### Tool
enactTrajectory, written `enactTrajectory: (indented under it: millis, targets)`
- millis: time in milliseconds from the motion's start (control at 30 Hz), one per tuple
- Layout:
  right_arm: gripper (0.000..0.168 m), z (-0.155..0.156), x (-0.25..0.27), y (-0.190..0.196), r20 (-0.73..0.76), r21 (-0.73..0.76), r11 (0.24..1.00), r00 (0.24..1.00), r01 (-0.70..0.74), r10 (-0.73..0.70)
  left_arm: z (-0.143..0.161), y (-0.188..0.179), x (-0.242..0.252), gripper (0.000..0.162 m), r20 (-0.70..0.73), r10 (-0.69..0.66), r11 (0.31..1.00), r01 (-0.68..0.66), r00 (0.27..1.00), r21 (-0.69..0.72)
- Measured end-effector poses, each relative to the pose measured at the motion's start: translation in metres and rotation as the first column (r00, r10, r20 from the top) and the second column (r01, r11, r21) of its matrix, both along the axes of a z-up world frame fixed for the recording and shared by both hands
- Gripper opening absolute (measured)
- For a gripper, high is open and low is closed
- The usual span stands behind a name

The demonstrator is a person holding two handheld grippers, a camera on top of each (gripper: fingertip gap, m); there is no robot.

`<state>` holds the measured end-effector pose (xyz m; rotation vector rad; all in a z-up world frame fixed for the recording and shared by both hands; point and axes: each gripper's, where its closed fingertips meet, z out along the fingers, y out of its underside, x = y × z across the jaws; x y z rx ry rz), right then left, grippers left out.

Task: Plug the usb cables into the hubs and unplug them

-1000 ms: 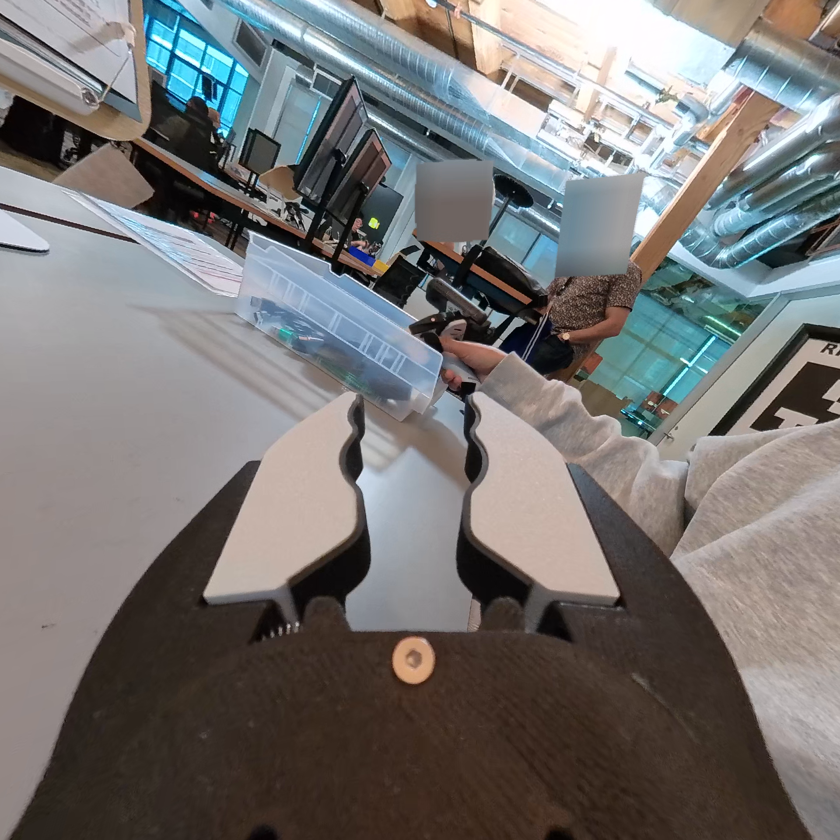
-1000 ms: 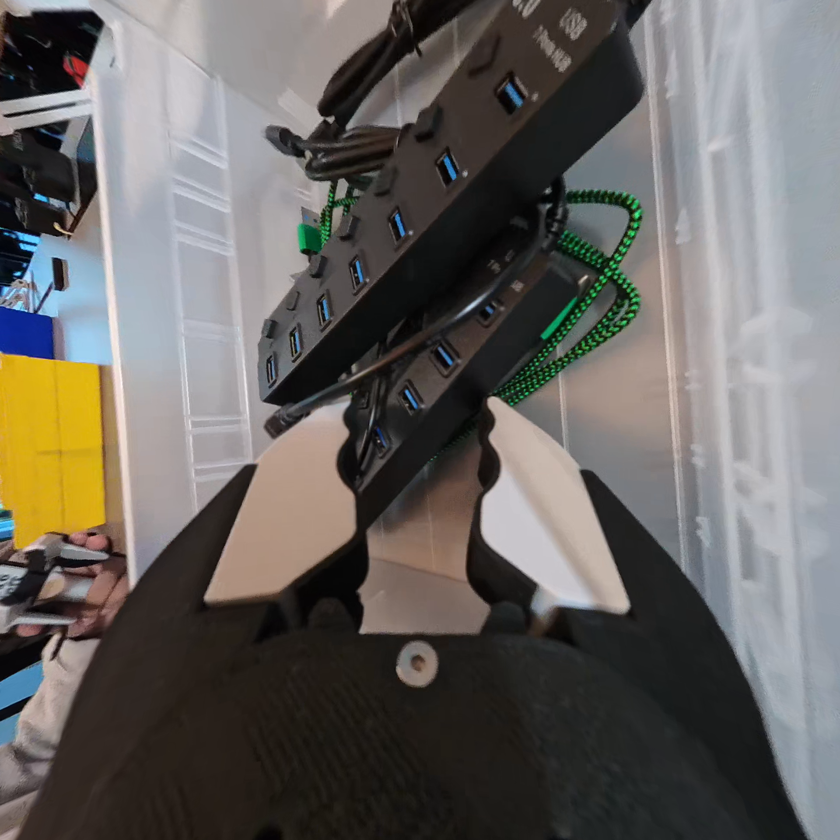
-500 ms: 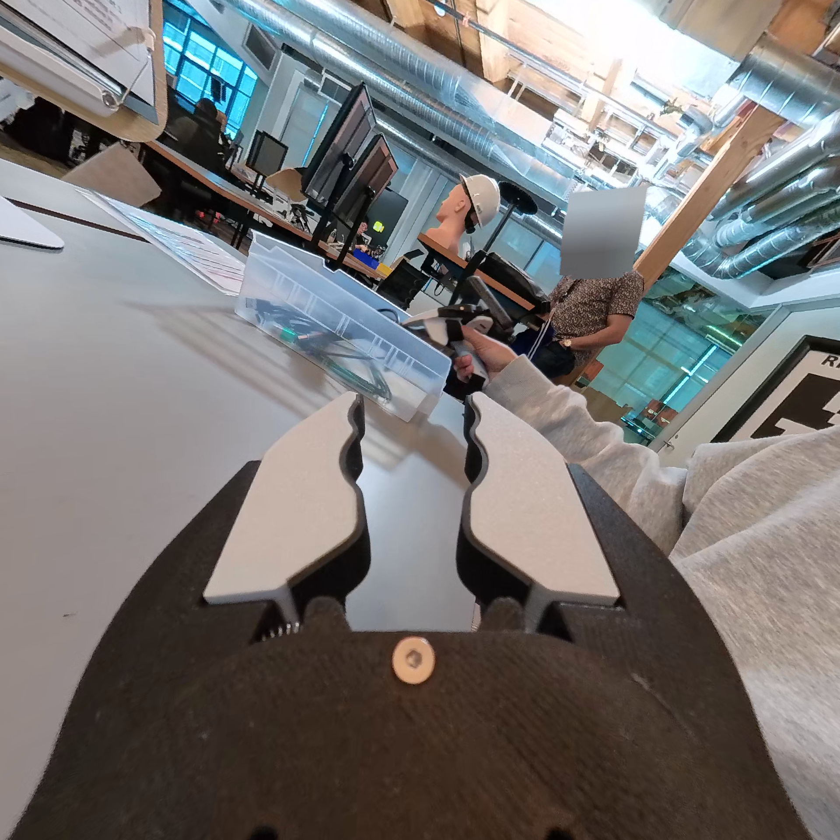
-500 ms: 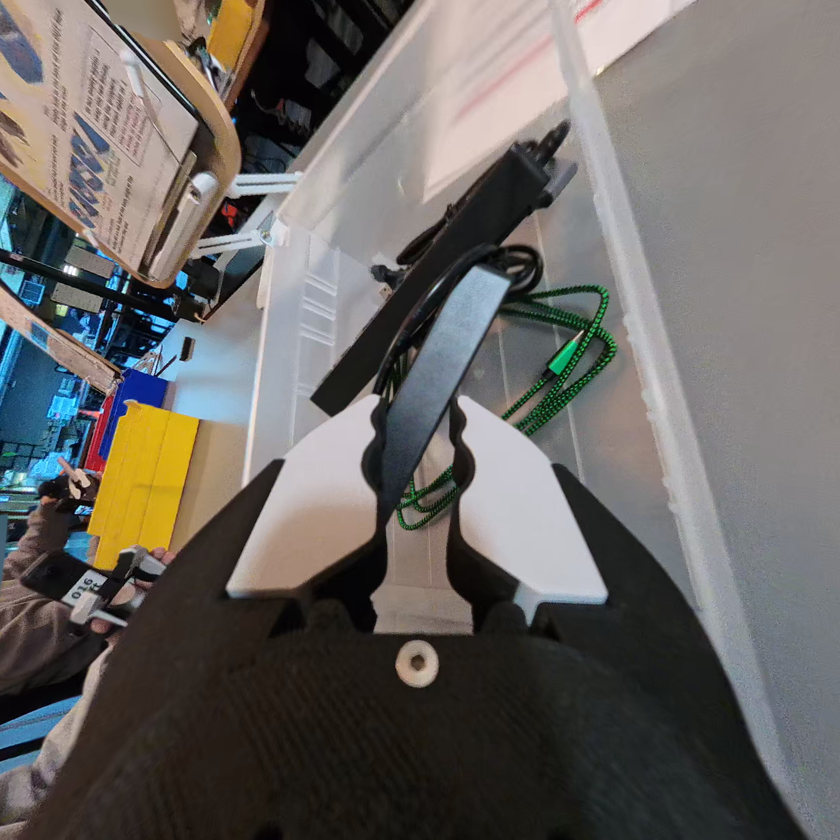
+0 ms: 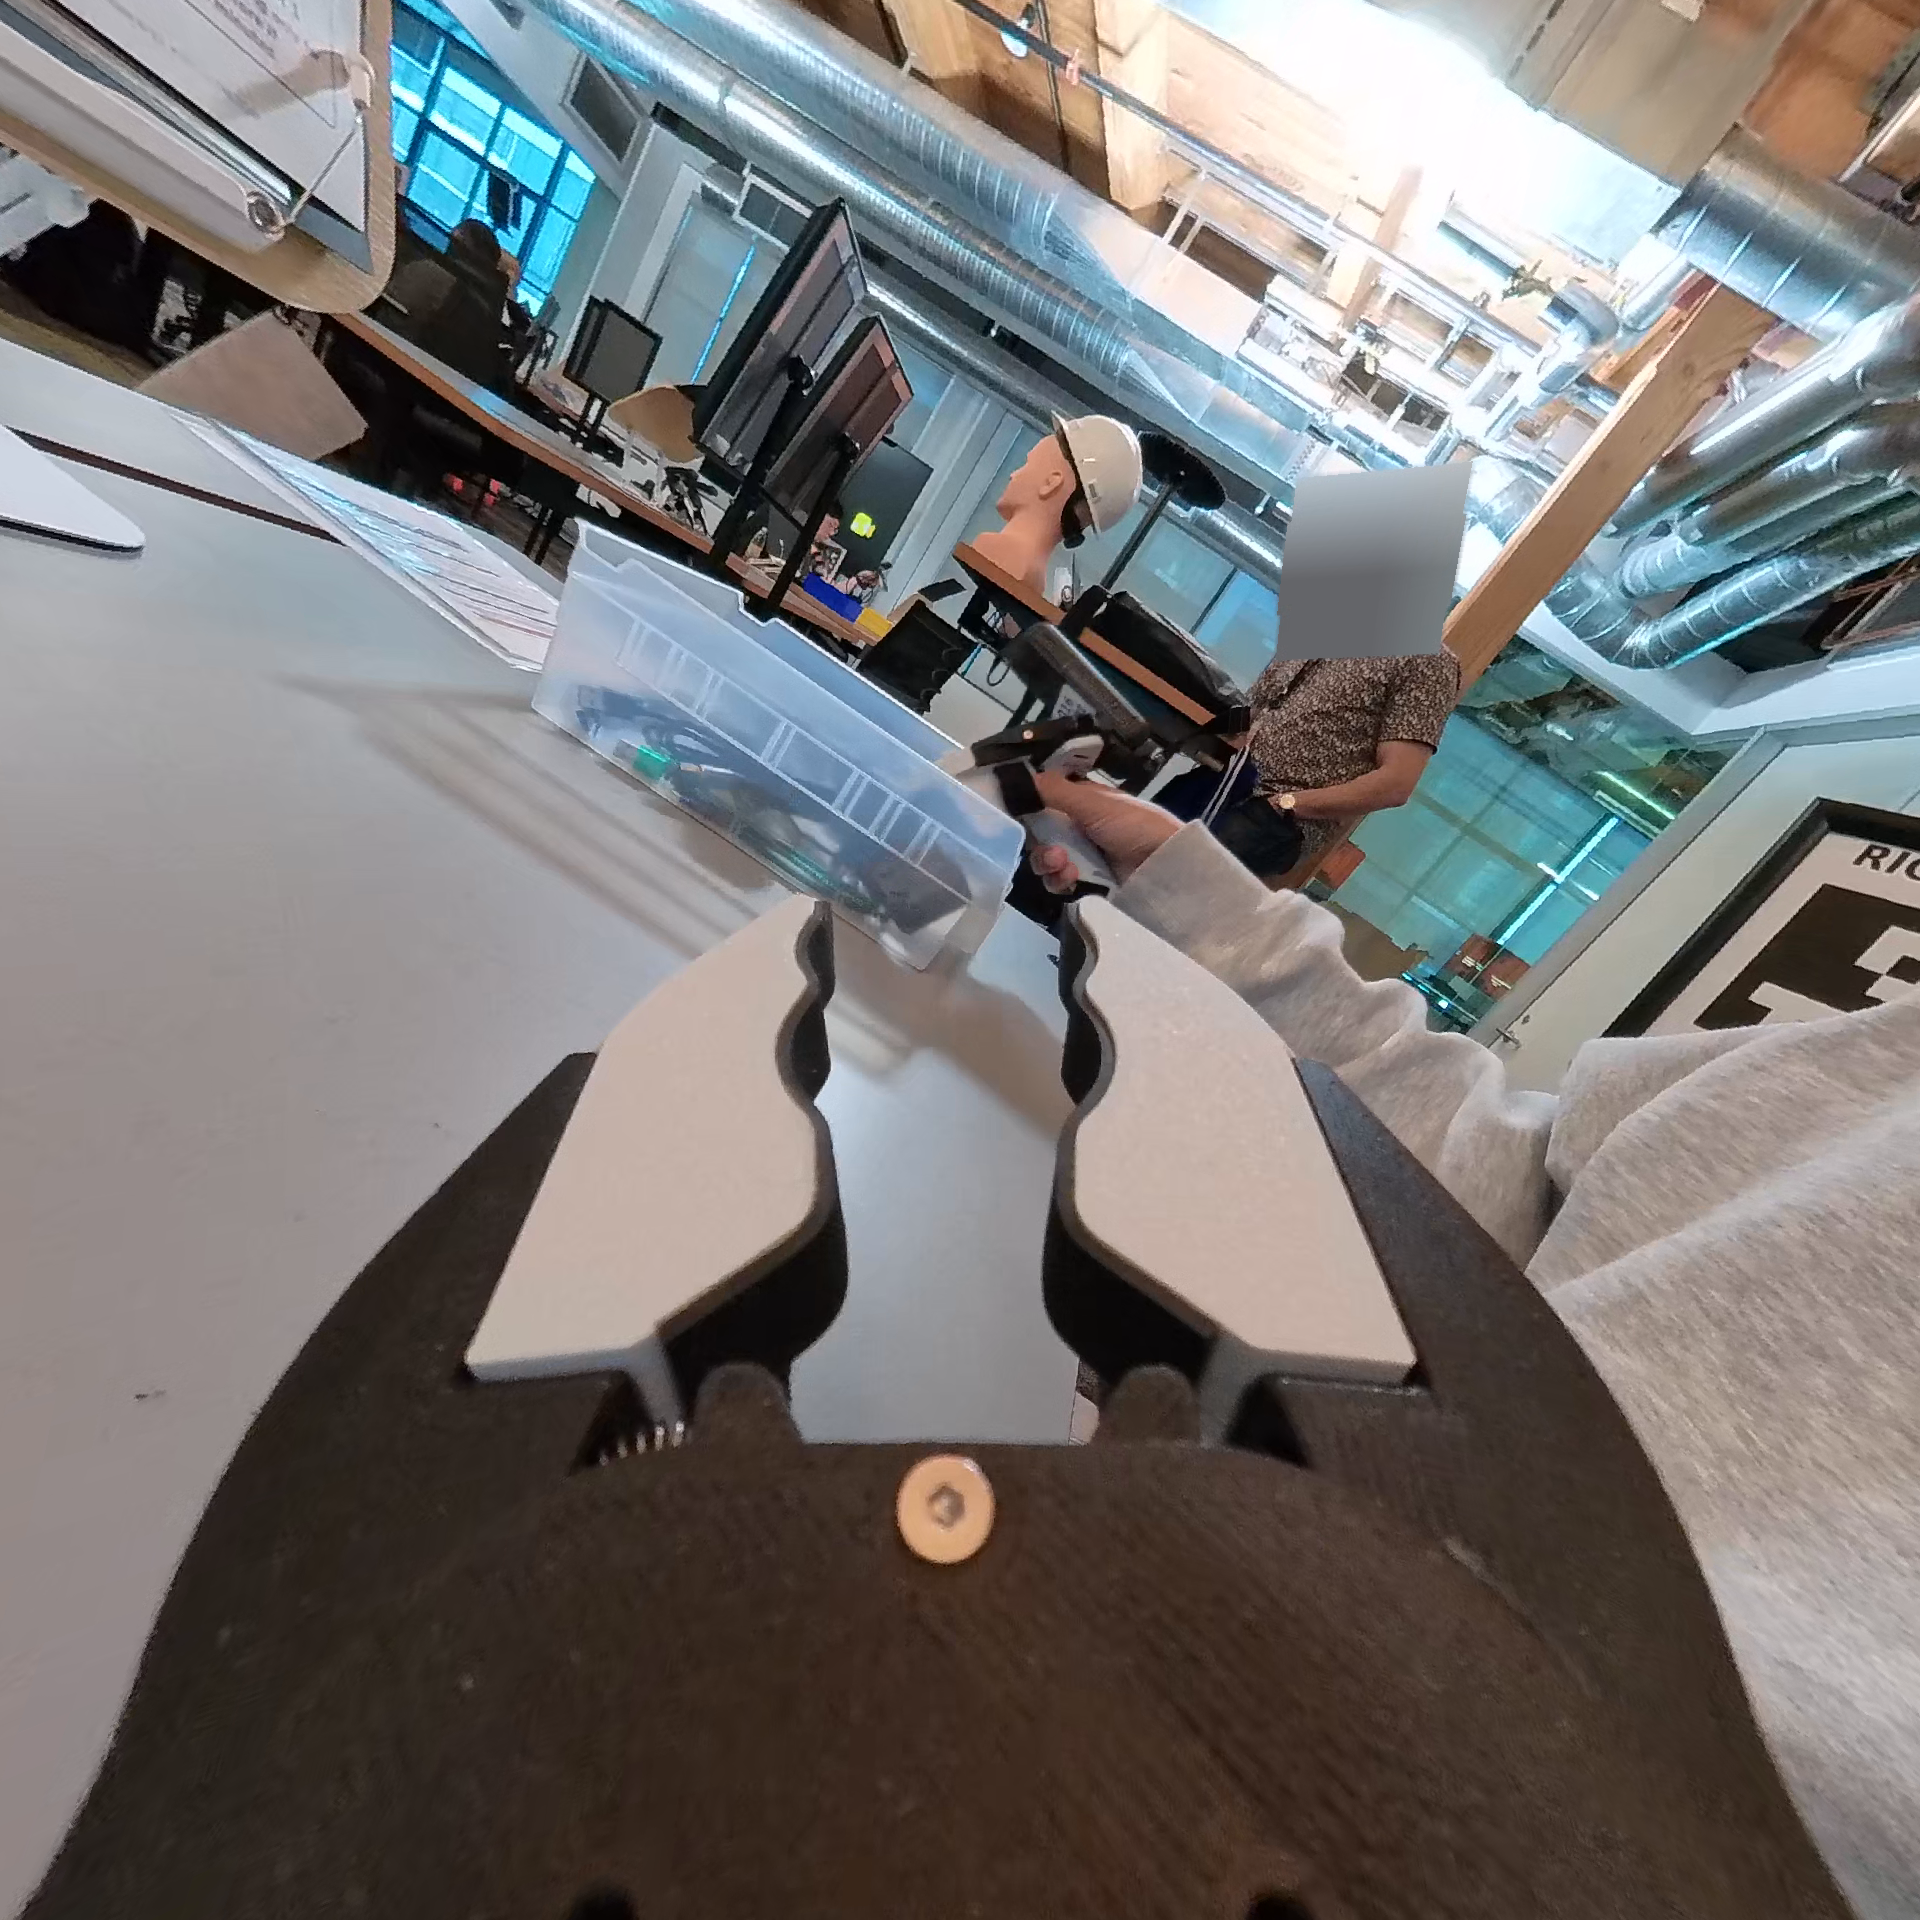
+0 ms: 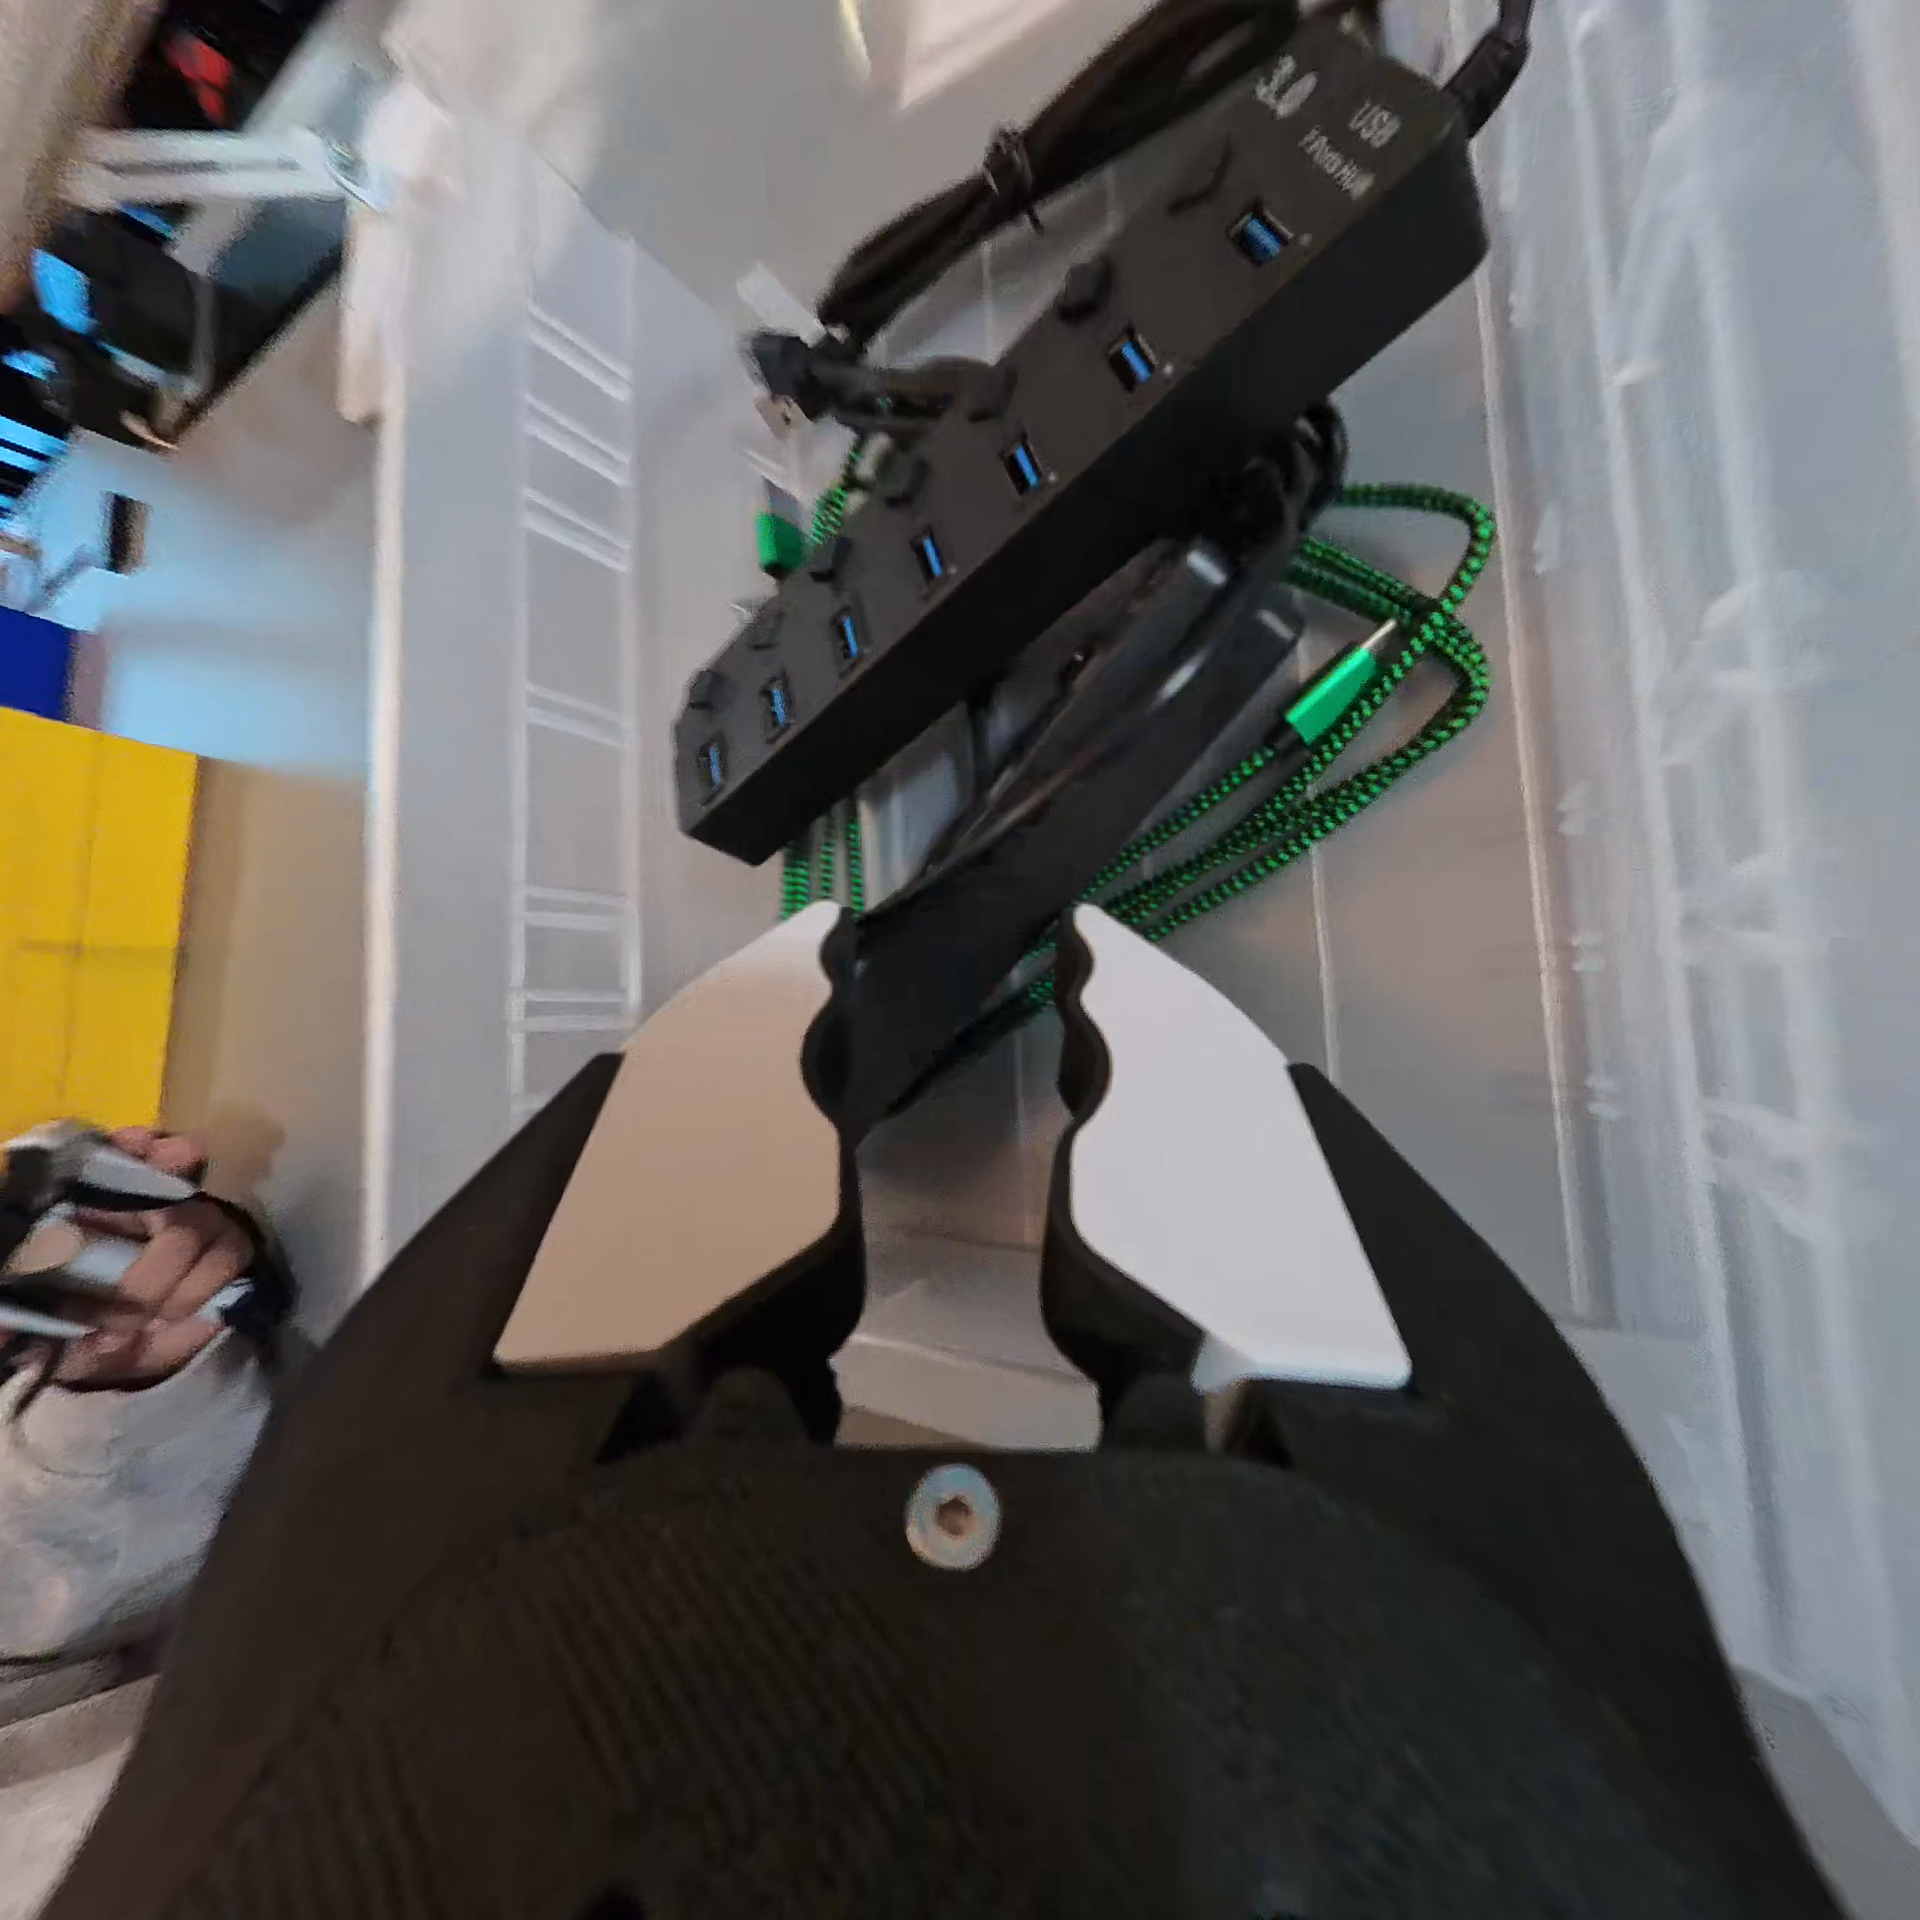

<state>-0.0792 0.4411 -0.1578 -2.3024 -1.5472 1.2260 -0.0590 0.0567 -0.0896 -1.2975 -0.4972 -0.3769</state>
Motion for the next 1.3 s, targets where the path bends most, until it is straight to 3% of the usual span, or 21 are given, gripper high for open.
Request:
enactTrajectory:
  millis: [267,500,833,1033,1300]
  targets:
    - [0.041,-0.011,-0.008,-0.006,0.016,0.048,0.999,1.0,0.014,-0.014,0.0,0.0,0.0,0.043,0.002,0.001,1.0,-0.001,1.0,0.0]
    - [0.034,0.007,-0.013,-0.007,-0.096,-0.109,0.994,0.995,0.029,-0.039,-0.001,0.0,-0.001,0.043,0.006,0.001,1.0,-0.001,1.0,-0.001]
    - [0.057,-0.011,-0.001,-0.017,0.08,0.112,0.989,0.993,-0.091,0.082,-0.001,-0.001,-0.002,0.042,0.023,0.0,1.0,-0.001,1.0,0.006]
    - [0.059,-0.02,0.006,-0.023,0.191,0.194,0.97,0.976,-0.146,0.109,-0.001,-0.001,-0.002,0.042,0.024,0.0,1.0,-0.001,1.0,0.008]
    - [0.058,-0.016,0.013,-0.01,0.223,0.245,0.963,0.973,-0.112,0.056,-0.001,-0.001,-0.002,0.042,0.029,-0.001,1.0,0.0,1.0,0.009]
